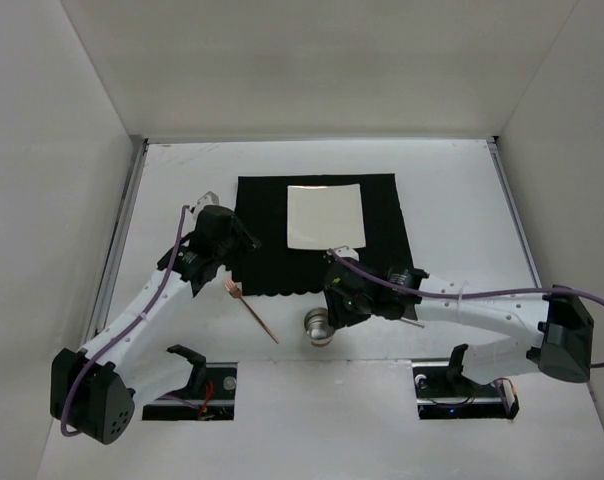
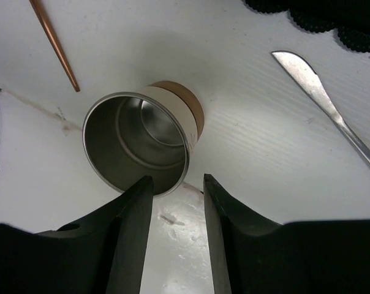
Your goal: Set the dinner table for one person
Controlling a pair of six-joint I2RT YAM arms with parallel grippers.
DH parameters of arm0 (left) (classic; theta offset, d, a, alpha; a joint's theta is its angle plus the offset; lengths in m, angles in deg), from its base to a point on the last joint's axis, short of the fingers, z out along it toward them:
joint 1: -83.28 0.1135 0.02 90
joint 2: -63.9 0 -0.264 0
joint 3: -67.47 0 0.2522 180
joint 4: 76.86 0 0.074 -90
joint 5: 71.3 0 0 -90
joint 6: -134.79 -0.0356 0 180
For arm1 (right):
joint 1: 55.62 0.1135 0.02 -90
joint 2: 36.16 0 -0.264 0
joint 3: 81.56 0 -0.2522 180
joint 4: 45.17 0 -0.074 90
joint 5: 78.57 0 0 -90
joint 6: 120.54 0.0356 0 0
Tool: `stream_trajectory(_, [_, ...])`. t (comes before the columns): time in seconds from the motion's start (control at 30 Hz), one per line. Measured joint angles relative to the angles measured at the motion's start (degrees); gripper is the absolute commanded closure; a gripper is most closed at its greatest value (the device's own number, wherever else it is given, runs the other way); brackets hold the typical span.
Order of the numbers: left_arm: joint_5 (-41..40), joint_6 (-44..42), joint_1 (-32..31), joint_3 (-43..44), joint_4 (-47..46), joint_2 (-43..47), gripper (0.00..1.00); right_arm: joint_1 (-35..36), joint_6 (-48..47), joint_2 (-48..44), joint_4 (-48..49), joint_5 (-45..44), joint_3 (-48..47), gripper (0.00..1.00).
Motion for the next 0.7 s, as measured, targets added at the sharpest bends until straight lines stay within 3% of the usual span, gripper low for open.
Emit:
stream_trajectory(0.17, [0.00, 0.17, -0.02, -0.17, -0.07, 0.13, 0.64, -0.09, -0.24, 1.68, 2.12, 0.11, 0.00, 0.65])
stream_trajectory(0.4, [0.00, 0.33, -0.07, -0.17, -0.42, 0.15, 0.64, -0.79, -0.81, 5.09, 3.41, -0.81, 0.00, 0.90])
stream_trajectory(0.7, [0.00, 0.48, 0.04, -0.81, -0.55, 0.17, 0.64, -3.10, -1.38, -0.26, 0.22, -1.88, -3.04, 0.91])
